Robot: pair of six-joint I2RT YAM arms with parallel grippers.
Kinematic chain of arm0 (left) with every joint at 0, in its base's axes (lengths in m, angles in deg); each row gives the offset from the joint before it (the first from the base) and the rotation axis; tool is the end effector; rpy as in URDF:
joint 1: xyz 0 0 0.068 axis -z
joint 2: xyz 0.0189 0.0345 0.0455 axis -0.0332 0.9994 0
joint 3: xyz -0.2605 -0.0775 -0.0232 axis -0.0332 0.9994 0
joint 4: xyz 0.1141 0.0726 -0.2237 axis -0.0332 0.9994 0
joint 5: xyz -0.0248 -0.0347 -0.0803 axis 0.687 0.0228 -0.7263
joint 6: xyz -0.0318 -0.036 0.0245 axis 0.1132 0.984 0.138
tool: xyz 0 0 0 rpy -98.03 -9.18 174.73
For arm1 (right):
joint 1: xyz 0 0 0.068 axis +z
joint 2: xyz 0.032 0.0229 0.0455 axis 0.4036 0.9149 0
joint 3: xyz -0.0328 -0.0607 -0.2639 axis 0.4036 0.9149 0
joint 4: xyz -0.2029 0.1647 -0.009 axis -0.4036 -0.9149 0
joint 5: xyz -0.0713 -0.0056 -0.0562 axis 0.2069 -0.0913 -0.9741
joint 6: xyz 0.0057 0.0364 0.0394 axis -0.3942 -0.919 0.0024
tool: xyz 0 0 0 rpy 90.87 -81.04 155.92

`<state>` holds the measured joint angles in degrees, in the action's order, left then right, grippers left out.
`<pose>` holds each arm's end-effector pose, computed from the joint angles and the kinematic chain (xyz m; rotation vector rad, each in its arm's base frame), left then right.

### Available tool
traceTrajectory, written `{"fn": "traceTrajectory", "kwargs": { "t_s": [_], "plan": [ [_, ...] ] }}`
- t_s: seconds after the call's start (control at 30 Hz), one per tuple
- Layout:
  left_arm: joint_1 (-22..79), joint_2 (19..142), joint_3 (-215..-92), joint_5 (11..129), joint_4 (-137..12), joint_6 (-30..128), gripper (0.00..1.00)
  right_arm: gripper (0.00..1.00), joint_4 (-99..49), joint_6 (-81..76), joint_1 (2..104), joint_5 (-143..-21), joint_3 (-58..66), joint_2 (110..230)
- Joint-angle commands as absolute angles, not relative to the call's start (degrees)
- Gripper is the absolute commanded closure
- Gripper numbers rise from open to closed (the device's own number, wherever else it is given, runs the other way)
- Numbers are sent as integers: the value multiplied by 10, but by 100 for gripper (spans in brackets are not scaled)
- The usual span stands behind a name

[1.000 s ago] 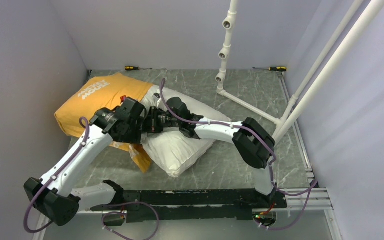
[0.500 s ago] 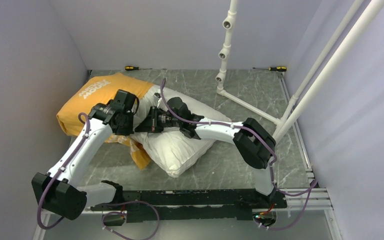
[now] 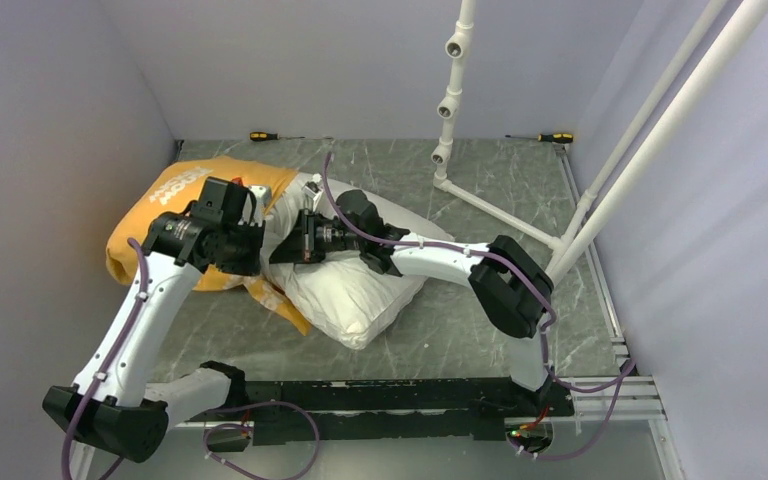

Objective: Put the pillow into the pillowcase
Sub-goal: Stuff the pillow into the pillowcase.

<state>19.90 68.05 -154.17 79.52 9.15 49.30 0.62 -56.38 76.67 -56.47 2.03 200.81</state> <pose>0.1779 -0.0571 0.3552 0.1438 2.6154 -0.1564 0.2606 0.3763 0.2521 -0.3849 2.1144 1.8219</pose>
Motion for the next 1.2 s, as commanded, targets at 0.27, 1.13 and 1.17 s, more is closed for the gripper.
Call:
{"fn": "traceTrajectory", "kwargs": {
  "t_s": [0.27,1.13,1.17],
  "plan": [
    [212,711,-1758,435,86,439,100,100,85,-541,776,-553,-14,2015],
    [212,625,-1629,746,82,509,51,100,-7,-552,744,-650,73,1946],
    [212,617,-1635,735,84,511,50,100,-6,-553,744,-649,73,1948]
  ]
}}
